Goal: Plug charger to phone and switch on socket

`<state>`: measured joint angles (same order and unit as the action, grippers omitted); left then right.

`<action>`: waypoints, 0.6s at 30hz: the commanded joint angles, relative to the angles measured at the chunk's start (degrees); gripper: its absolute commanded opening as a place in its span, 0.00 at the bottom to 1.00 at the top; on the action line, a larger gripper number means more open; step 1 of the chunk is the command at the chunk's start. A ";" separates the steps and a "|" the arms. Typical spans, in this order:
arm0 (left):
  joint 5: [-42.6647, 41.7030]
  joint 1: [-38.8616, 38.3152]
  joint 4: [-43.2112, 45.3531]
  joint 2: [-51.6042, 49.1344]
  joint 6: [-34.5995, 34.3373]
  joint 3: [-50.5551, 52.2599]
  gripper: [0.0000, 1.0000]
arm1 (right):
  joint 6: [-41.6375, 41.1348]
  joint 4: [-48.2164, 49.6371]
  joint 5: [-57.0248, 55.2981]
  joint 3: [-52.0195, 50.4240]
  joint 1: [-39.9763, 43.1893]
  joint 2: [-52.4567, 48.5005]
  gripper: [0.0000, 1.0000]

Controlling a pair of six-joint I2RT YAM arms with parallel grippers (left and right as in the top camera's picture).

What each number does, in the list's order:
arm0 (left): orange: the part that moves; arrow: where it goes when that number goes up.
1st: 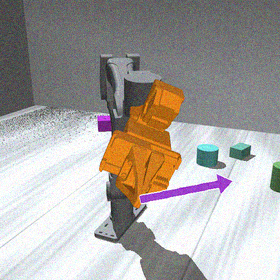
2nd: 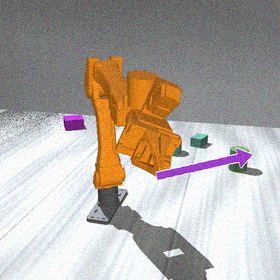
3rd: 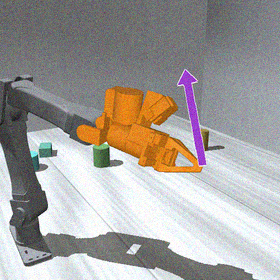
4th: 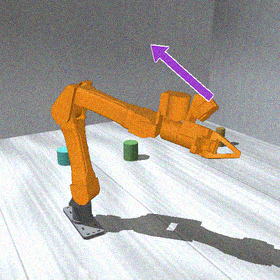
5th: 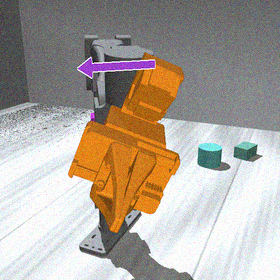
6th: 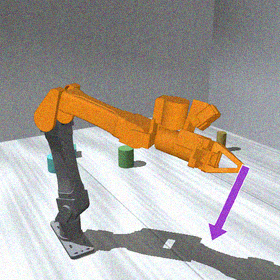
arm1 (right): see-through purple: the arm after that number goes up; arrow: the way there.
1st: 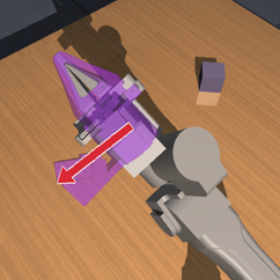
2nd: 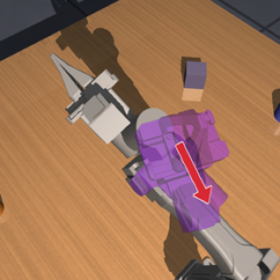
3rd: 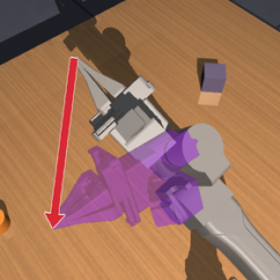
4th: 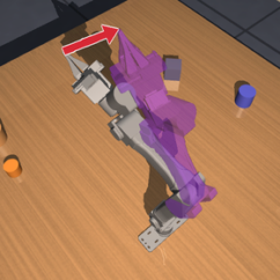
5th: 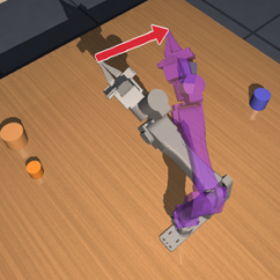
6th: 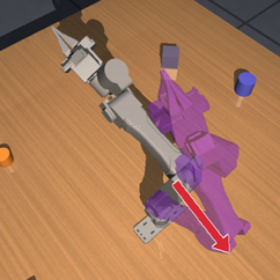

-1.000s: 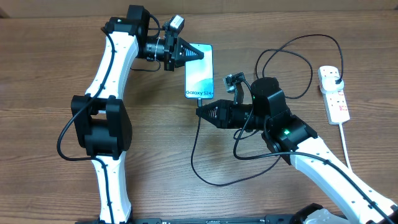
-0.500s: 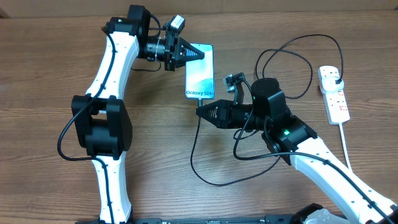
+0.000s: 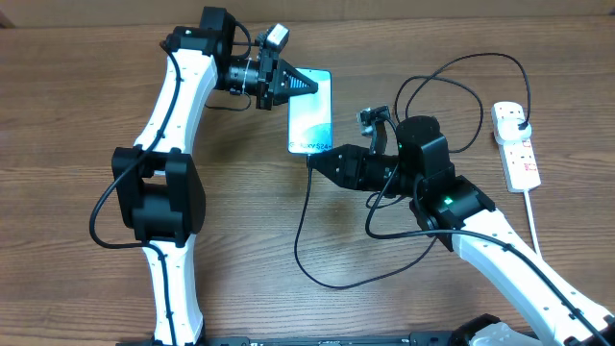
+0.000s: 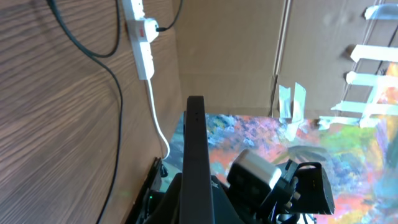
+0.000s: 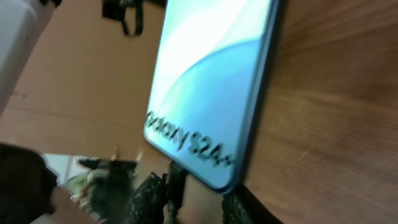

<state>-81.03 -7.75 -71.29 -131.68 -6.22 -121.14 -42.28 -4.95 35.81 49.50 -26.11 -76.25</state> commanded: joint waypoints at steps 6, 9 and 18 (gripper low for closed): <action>6.73 0.81 -0.44 2.78 0.50 -0.90 0.04 | 0.33 0.09 -2.73 0.76 0.79 -0.28 0.43; 10.03 0.72 -0.48 2.78 0.50 -0.90 0.04 | 0.46 -0.09 -2.75 0.76 0.79 -0.28 0.48; 26.03 0.63 -3.37 2.78 -1.55 -0.90 0.04 | 2.03 -4.24 -4.37 0.76 0.79 -0.28 0.54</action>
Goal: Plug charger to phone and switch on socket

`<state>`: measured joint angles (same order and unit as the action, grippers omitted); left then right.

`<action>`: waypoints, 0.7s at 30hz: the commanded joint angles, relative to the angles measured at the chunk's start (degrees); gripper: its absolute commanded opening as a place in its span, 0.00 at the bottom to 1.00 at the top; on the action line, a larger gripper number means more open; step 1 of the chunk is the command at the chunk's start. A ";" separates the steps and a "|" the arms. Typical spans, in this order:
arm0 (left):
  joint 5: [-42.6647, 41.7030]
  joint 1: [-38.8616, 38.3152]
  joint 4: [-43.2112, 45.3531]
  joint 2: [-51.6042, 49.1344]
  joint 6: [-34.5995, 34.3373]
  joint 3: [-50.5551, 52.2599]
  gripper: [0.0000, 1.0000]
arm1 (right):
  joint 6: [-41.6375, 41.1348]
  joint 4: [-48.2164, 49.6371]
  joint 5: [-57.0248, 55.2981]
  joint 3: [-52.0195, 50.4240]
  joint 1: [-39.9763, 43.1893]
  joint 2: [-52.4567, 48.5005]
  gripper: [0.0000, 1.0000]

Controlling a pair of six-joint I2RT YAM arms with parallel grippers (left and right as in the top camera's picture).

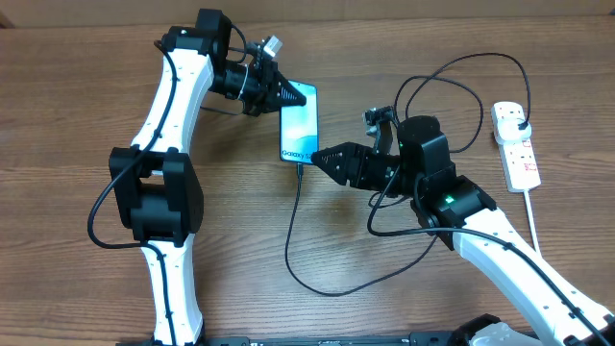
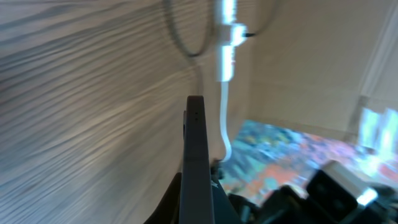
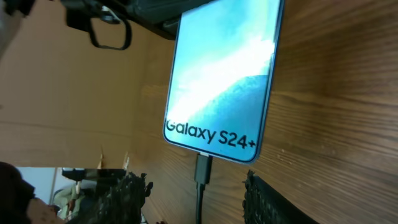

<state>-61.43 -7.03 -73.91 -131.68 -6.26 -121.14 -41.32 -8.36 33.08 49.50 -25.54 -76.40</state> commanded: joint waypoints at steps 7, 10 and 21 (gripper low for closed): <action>17.77 -0.11 -1.55 2.69 -1.46 -0.85 0.04 | 1.31 -7.15 -4.81 0.76 0.22 -0.13 0.54; 20.26 -0.11 -0.98 2.58 -1.46 -0.81 0.04 | 1.70 -9.27 -5.01 0.76 0.17 -0.13 0.55; 26.56 -0.13 2.82 2.54 -6.01 2.89 0.04 | 2.60 -12.02 -4.98 0.74 0.15 -0.13 0.55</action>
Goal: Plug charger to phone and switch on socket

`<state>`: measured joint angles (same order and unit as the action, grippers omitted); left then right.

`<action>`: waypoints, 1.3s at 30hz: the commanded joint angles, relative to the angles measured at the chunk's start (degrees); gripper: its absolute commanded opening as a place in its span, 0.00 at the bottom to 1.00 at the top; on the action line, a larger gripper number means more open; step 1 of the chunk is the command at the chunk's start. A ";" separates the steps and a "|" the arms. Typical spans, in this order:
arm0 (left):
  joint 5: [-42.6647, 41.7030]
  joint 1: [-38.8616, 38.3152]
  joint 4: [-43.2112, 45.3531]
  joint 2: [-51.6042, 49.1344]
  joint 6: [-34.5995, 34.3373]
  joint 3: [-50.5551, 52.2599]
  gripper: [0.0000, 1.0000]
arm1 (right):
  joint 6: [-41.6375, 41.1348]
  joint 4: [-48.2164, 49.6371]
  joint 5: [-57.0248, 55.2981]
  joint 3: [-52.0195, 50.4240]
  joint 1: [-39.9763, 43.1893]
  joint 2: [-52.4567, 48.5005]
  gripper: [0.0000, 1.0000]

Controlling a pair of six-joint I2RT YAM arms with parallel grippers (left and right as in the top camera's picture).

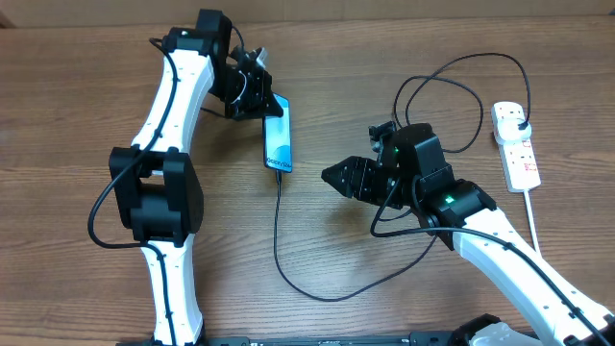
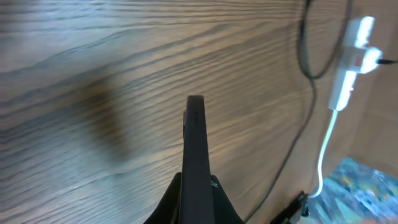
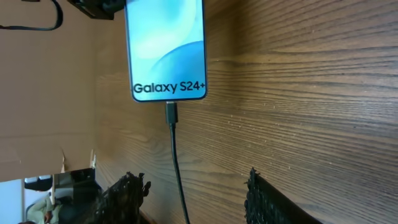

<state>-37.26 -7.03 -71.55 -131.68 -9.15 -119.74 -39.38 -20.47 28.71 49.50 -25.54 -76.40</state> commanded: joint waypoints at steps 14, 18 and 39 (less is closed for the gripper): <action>1.84 -0.13 11.04 2.43 -6.51 13.46 0.04 | 0.66 -1.11 -0.66 0.74 0.15 -0.13 0.55; 1.86 -0.13 11.69 2.43 -6.49 14.97 0.04 | 0.66 -1.11 -0.68 0.74 0.15 -0.13 0.55; 4.55 -0.20 12.24 2.34 -6.29 15.89 0.04 | 0.68 -1.14 -1.29 0.76 0.15 -0.13 0.55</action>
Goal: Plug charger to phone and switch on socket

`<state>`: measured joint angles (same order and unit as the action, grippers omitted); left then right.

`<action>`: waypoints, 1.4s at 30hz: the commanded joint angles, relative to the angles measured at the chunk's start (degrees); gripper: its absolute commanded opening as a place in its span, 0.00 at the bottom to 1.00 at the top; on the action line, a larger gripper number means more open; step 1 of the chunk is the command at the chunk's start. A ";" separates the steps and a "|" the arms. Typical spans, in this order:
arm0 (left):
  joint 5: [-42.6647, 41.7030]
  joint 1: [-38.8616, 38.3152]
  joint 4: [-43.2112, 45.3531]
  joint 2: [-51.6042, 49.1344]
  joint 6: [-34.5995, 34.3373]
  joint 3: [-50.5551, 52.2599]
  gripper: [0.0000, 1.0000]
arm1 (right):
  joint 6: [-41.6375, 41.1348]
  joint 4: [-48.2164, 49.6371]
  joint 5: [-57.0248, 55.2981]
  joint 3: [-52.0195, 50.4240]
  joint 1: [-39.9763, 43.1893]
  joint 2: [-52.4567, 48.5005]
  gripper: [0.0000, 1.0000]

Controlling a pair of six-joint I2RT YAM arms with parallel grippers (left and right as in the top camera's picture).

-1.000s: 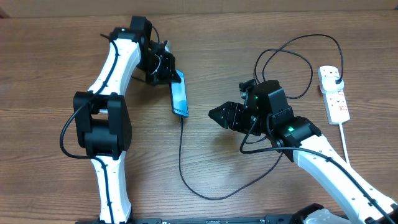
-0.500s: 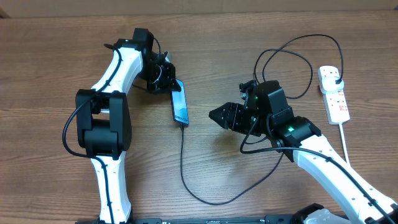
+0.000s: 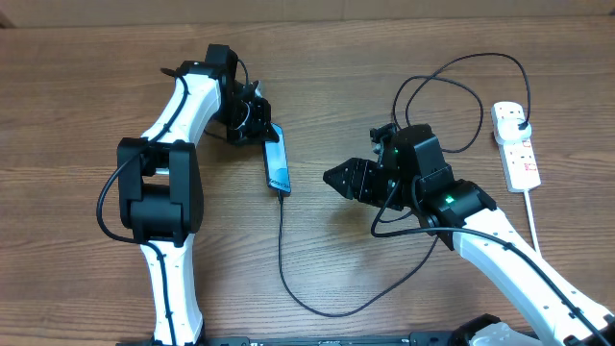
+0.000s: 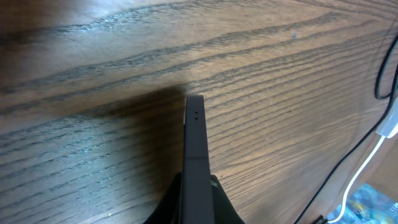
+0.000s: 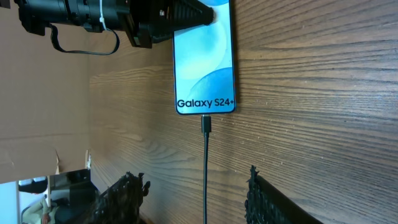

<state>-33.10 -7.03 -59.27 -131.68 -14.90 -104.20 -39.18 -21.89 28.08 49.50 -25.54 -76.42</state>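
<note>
My left gripper [image 3: 259,130] is shut on the top end of the phone [image 3: 278,161], which it holds on edge low over the wood table [image 3: 86,115]. The left wrist view shows the phone [image 4: 195,143] edge-on, with its shadow close beneath. In the right wrist view its lit screen [image 5: 204,62] reads Galaxy S24+, and the black charger cable [image 5: 206,168] is plugged into its bottom edge. My right gripper [image 3: 338,179] stands open to the right of the phone, holding nothing. The white socket strip [image 3: 516,149] lies at the far right with a plug in it.
The black cable [image 3: 288,279] runs down from the phone, loops along the table front, passes under my right arm and curls in loops [image 3: 452,82] to the strip. A white lead [image 3: 534,216] trails from the strip toward the front right.
The left gripper has brought the phone lower and a little nearer, close over the table, with its shadow now right under it. The right gripper stays open in almost the same place.
First the left gripper held the phone up while the right gripper's fingers were at its bottom edge with the cable plug. Then the plug sat in the phone and the right gripper was open. It then stood further right, and the phone moved left and down.
</note>
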 commanded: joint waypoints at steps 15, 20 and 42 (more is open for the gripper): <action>0.72 -0.94 0.26 1.55 -0.55 1.03 0.05 | 0.46 0.24 -0.68 0.74 0.15 -0.11 0.56; 0.74 -0.96 0.70 1.55 -0.55 1.03 0.04 | 0.46 0.24 -0.68 0.74 0.15 -0.11 0.56; 2.64 -0.98 0.63 1.53 -2.05 1.05 0.12 | 0.46 0.26 -0.68 0.74 0.15 -0.11 0.55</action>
<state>-29.85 -7.53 -58.46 -131.68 -16.16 -103.42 -39.18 -21.91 28.05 49.50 -25.54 -76.40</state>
